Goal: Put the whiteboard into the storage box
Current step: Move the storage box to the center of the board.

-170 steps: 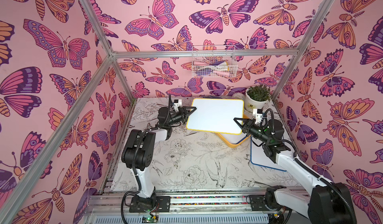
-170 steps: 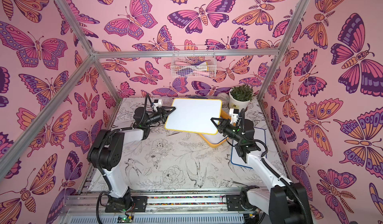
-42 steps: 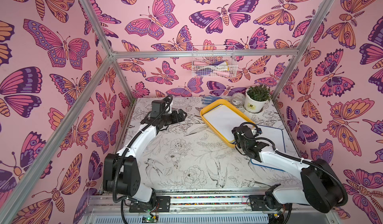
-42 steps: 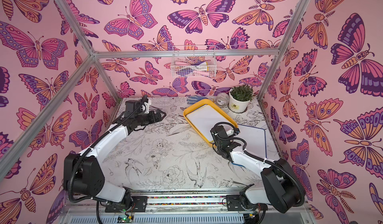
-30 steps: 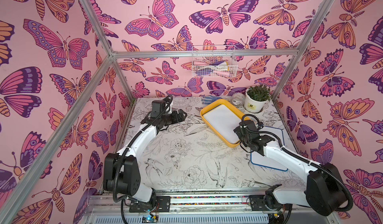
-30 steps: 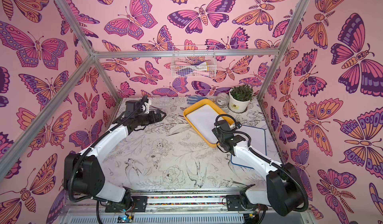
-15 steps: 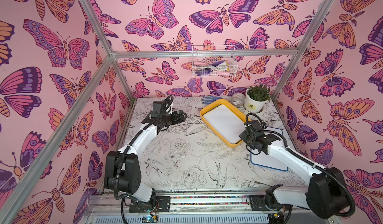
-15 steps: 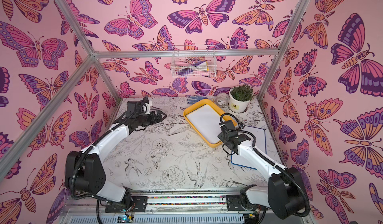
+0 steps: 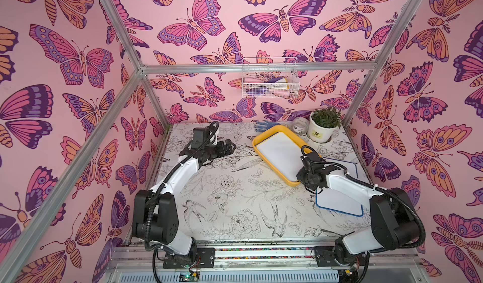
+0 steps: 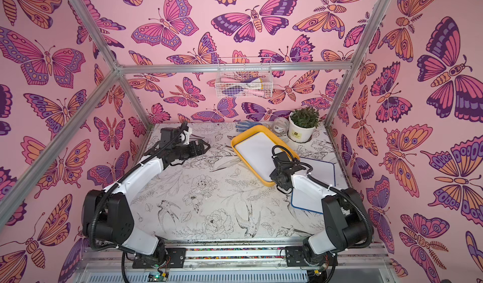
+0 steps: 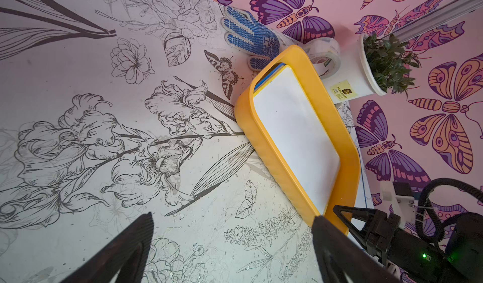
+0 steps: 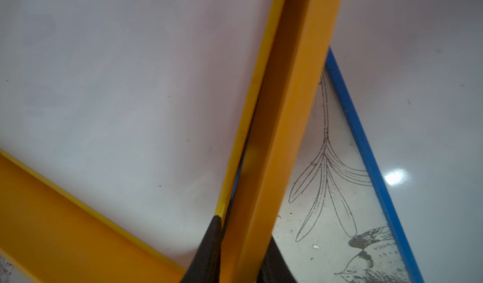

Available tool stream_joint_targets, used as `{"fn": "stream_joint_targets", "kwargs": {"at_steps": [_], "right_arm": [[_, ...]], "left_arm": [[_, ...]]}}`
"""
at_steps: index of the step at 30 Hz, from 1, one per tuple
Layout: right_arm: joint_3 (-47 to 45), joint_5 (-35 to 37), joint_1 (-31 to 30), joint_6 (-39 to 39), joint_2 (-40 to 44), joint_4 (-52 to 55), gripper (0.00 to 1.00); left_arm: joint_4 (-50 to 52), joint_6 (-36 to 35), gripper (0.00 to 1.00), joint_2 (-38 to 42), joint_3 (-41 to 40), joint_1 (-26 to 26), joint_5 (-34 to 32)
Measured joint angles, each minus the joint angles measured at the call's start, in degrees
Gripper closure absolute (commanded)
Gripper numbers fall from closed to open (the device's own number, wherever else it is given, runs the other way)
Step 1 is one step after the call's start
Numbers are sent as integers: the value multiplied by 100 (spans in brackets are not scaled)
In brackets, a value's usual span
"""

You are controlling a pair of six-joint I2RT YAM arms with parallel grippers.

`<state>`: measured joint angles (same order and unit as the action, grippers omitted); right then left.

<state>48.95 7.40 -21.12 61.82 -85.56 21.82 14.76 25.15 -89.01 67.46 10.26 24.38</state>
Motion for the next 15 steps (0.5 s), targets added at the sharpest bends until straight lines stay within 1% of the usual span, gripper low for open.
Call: {"fn": "stream_joint_targets", "kwargs": {"at_steps": [3, 8, 12, 15], "right_arm": [[57, 24, 90, 39, -37, 28, 89], [476, 24, 9, -308, -387, 293, 91], [1058, 122, -221, -619, -892, 485, 92], [1766, 247, -549, -944, -1453, 748, 92]], "left_arm": [[20, -2, 4, 0, 0, -42, 2], [26, -7, 4, 0, 0, -225, 0], [28, -9, 4, 0, 0, -413, -2], [28, -22, 4, 0, 0, -514, -22]]}}
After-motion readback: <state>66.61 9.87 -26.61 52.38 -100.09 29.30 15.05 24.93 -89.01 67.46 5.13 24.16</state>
